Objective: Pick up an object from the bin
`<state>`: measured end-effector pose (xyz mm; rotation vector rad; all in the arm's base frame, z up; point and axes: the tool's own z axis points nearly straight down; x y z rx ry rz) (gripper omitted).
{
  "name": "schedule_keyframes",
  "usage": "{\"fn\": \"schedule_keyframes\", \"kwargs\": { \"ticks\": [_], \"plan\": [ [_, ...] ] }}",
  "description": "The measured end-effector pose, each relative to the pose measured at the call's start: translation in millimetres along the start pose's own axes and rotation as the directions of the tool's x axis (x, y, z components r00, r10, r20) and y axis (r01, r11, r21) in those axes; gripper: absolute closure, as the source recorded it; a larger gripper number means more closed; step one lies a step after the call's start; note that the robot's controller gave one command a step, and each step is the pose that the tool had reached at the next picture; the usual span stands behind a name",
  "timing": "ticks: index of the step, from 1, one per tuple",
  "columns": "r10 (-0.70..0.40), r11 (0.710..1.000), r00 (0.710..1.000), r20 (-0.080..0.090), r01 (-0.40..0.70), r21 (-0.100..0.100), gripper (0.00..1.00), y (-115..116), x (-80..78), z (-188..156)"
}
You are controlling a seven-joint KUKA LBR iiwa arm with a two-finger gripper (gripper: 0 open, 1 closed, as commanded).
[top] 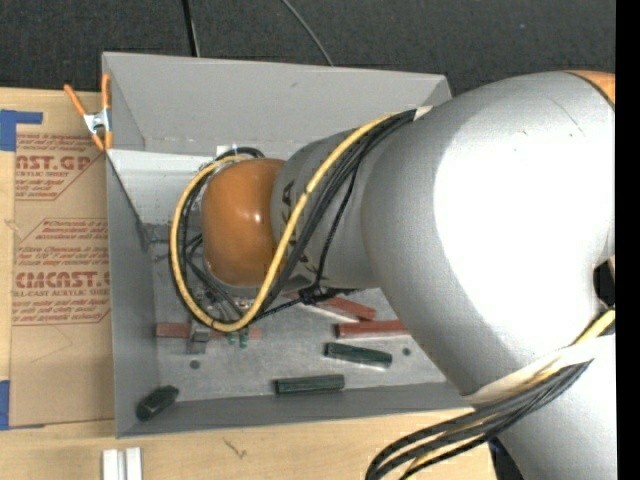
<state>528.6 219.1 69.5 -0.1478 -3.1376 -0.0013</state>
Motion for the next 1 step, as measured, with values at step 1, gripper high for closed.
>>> {"fn": "schedule_keyframes", "kwargs": {
  "ticks": [1],
  "plan": [
    [0.008,1.000,1.000,0.006,-0.008,-0.003,1.00,14.3,-1.6,-160.6]
  ]
}}
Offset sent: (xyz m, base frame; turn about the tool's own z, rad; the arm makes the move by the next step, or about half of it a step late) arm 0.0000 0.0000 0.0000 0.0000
